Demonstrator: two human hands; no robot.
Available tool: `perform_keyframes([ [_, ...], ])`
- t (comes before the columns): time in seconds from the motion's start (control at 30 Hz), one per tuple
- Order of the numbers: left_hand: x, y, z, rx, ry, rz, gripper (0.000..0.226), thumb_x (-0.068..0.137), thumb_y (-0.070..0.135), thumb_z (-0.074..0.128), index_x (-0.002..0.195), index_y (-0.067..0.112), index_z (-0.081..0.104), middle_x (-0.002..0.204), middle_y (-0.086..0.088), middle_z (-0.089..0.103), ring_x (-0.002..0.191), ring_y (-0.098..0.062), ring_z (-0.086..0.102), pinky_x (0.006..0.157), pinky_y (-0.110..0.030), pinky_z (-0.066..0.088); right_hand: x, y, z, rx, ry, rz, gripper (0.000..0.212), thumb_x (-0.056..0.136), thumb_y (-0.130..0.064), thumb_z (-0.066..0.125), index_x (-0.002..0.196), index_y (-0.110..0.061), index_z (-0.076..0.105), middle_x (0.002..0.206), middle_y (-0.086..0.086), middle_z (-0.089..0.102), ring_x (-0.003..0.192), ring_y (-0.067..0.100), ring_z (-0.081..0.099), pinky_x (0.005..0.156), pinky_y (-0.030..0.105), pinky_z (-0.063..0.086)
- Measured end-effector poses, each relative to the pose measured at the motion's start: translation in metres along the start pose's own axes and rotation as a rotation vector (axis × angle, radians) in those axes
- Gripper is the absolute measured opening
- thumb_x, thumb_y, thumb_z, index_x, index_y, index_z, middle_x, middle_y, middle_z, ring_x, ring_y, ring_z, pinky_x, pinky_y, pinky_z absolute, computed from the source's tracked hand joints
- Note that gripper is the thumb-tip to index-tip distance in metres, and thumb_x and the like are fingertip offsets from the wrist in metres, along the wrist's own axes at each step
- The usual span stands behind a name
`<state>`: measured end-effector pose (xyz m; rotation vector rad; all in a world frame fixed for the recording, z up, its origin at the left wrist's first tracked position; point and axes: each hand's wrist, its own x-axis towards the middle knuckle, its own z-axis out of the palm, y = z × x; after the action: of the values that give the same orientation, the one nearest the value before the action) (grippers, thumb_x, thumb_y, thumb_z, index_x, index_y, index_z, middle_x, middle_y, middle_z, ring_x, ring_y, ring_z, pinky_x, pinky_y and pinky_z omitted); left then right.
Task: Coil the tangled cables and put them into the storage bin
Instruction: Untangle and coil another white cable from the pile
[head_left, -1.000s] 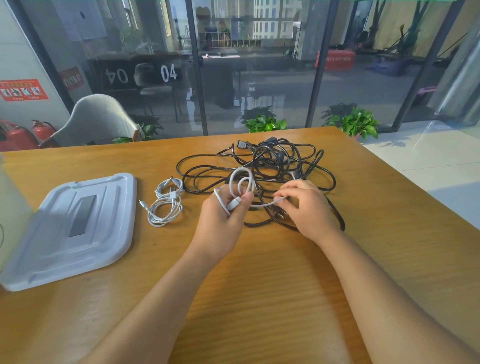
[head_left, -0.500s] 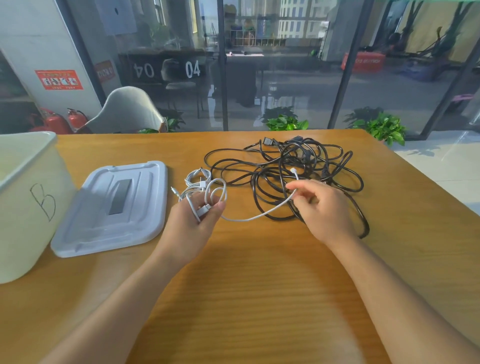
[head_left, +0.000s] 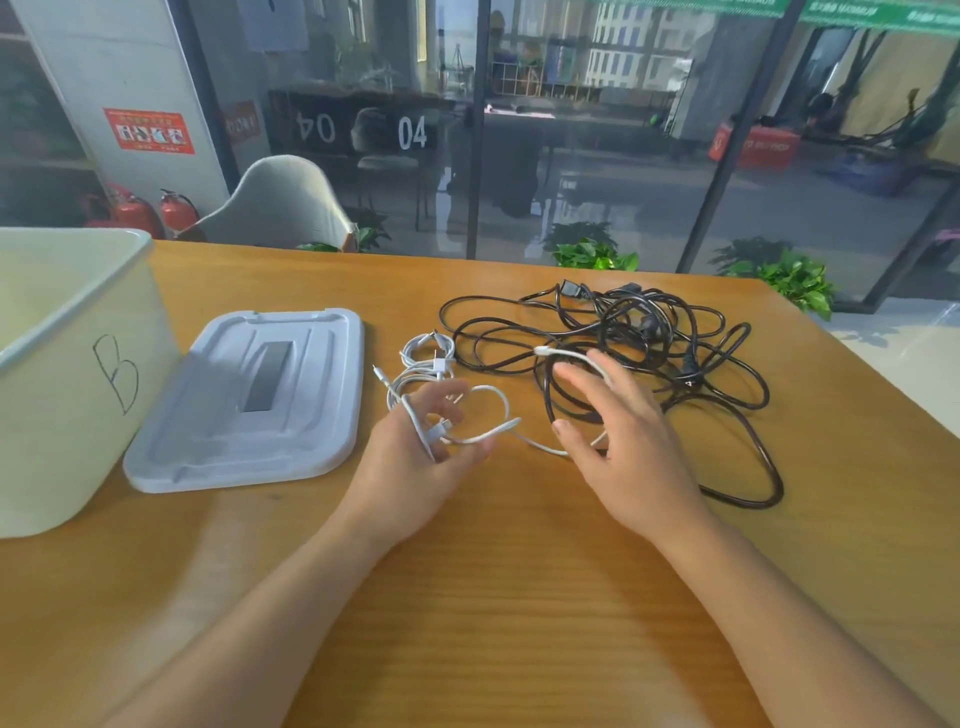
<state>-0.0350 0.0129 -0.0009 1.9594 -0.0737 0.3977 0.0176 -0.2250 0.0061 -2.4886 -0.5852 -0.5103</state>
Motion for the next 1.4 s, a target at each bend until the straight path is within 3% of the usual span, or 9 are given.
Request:
perform_keyframes([
  [0.17,0.001,0.000,-0.002,0.065,-0.010,-0.003,0.053,0.086,0.035,0.083,0.134,0.037,0.060,0.121,0.019,0.063,0.065,-0.007,0.062,0.064,-0.018,0.053,0.002,0.014,-0.013,-0.069,-0.054,0.086,0.060,0.101,-0.052,0.056,0.157,-0.051,0.033,0.175,-0.010,0.003,0.159,0.013,0.006,0.122,0.045,0.022],
  [0.3,0.001,0.004,-0.003,0.112,-0.033,0.007,0.051,0.089,0.038,0.081,0.135,0.037,0.059,0.127,0.019,0.058,0.076,-0.013,0.069,0.067,-0.026,0.059,0.005,0.017,-0.027,-0.101,0.116,0.019,0.044,0.099,-0.037,0.065,0.143,-0.034,0.062,0.159,0.001,0.045,0.149,0.022,0.034,0.123,0.051,0.030],
  [0.37,0.001,0.006,-0.002,0.099,-0.041,0.010,0.048,0.089,0.039,0.080,0.133,0.037,0.060,0.127,0.017,0.059,0.070,-0.014,0.066,0.065,-0.031,0.057,0.004,0.011,-0.029,-0.023,0.224,-0.058,0.027,0.098,-0.029,0.067,0.124,-0.026,0.075,0.120,-0.007,0.070,0.113,0.013,0.062,0.099,0.040,0.052],
  [0.5,-0.002,0.013,-0.001,0.142,-0.039,0.055,0.035,0.088,0.038,0.082,0.120,0.032,0.068,0.119,0.016,0.064,0.083,-0.006,0.063,0.086,-0.037,0.055,-0.009,-0.031,-0.012,0.395,0.031,0.035,0.027,0.098,-0.049,0.062,0.118,-0.036,0.075,0.069,-0.015,0.069,0.066,0.007,0.066,0.063,0.016,0.048],
  [0.6,-0.002,0.017,-0.001,0.223,-0.086,0.094,0.027,0.083,0.021,0.084,0.107,0.022,0.072,0.107,0.008,0.068,0.100,-0.012,0.065,0.091,-0.041,0.053,-0.016,-0.058,0.011,0.433,-0.070,-0.035,0.033,0.094,-0.058,0.064,0.116,-0.037,0.074,0.066,-0.015,0.064,0.060,0.008,0.060,0.059,0.016,0.043],
  [0.83,-0.006,0.021,0.000,0.289,-0.166,0.122,0.022,0.069,0.024,0.063,0.089,0.020,0.071,0.094,0.005,0.063,0.084,-0.020,0.064,0.071,-0.047,0.056,-0.013,-0.073,0.023,0.402,0.049,-0.089,0.034,0.082,-0.066,0.075,0.085,-0.033,0.067,0.063,-0.011,0.057,0.058,0.011,0.056,0.054,0.016,0.039],
  [1.0,-0.005,0.016,0.008,0.322,-0.118,0.133,0.019,0.073,0.012,0.078,0.087,0.018,0.068,0.092,0.005,0.058,0.080,-0.020,0.060,0.068,-0.046,0.054,-0.011,-0.066,0.025,0.396,0.041,-0.038,0.014,0.090,-0.043,0.074,0.084,-0.031,0.070,0.063,-0.008,0.061,0.061,0.015,0.060,0.053,0.023,0.045],
  [1.17,-0.008,0.013,0.007,0.270,-0.140,0.171,0.033,0.079,0.035,0.087,0.104,0.025,0.069,0.115,0.014,0.054,0.066,-0.009,0.060,0.064,-0.028,0.051,-0.010,-0.055,0.027,0.425,0.035,0.065,0.011,0.096,-0.034,0.071,0.086,-0.031,0.073,0.066,-0.011,0.068,0.064,0.009,0.065,0.057,0.027,0.052],
  [1.4,-0.006,0.011,0.002,0.193,-0.187,0.104,0.028,0.106,0.036,0.053,0.125,0.022,0.067,0.127,0.010,0.050,0.112,-0.003,0.055,0.093,-0.018,0.042,-0.008,-0.037,0.024,0.253,0.180,0.142,0.022,0.087,-0.026,0.078,0.102,-0.031,0.063,0.080,-0.009,0.061,0.072,0.011,0.059,0.064,0.037,0.053],
])
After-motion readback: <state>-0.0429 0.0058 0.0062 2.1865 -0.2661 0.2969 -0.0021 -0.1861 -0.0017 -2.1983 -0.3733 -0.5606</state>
